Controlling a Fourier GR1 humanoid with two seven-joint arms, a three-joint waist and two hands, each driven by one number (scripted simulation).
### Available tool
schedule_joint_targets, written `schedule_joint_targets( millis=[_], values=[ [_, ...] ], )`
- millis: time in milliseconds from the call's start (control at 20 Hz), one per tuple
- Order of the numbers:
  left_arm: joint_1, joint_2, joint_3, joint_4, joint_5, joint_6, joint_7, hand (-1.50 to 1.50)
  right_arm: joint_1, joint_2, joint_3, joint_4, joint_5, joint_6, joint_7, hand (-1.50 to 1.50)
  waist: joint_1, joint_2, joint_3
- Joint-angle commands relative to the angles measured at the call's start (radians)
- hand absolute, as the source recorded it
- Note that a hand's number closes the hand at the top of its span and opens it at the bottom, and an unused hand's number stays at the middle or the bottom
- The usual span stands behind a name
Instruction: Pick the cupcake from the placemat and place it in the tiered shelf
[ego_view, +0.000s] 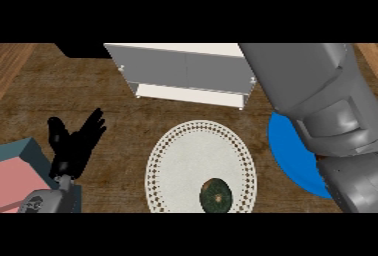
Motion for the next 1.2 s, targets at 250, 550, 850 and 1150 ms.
schedule_joint_targets(
  millis=[250,550,850,1150],
  values=[
    [0.050,-0.023,0.010,-0.016,0.002,0.032,0.040,0.00,0.021,-0.106,-0.058,-0.053,0.028,-0.163,0.013,-1.50,-0.017,-0.005,-0.009],
    [0.082,0.024,0.081,0.083,0.035,-0.037,-0.055,0.00,0.066,-0.201,-0.076,-0.131,0.080,-0.212,0.140,-1.50,-0.047,-0.012,-0.010],
    [0.080,-0.001,0.068,0.005,0.032,0.009,0.033,0.00,0.227,-0.284,-0.118,-0.385,0.013,-0.099,0.188,-1.50,-0.063,-0.020,-0.008],
    [0.084,0.011,0.083,0.045,0.030,-0.023,-0.008,0.00,0.409,-0.371,-0.124,-0.677,-0.064,0.066,0.259,-1.50,-0.059,-0.015,-0.009]
  ],
)
